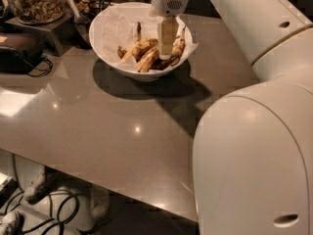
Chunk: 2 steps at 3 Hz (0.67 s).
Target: Pick banana from white bowl
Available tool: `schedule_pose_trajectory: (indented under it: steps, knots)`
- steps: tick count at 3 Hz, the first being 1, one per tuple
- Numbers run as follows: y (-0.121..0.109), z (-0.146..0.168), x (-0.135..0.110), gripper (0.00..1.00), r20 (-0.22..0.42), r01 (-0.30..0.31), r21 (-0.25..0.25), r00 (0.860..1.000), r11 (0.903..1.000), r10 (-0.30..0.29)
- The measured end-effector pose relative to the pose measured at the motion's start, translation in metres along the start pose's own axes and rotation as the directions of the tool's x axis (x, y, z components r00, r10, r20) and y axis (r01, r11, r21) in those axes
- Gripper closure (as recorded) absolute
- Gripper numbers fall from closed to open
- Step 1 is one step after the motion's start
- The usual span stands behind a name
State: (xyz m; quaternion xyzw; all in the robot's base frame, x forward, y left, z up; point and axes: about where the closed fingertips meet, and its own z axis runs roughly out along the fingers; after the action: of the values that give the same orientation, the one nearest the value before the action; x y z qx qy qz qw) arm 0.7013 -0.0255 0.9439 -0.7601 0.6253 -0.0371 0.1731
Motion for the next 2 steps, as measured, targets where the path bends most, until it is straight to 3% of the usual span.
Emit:
schedule_pose_trajectory:
  steps: [2]
  knots:
    - [-0.0015,0.0052,-0.0041,0.28,0.001,0.007,-0.009,1.000,0.9999,-0.007]
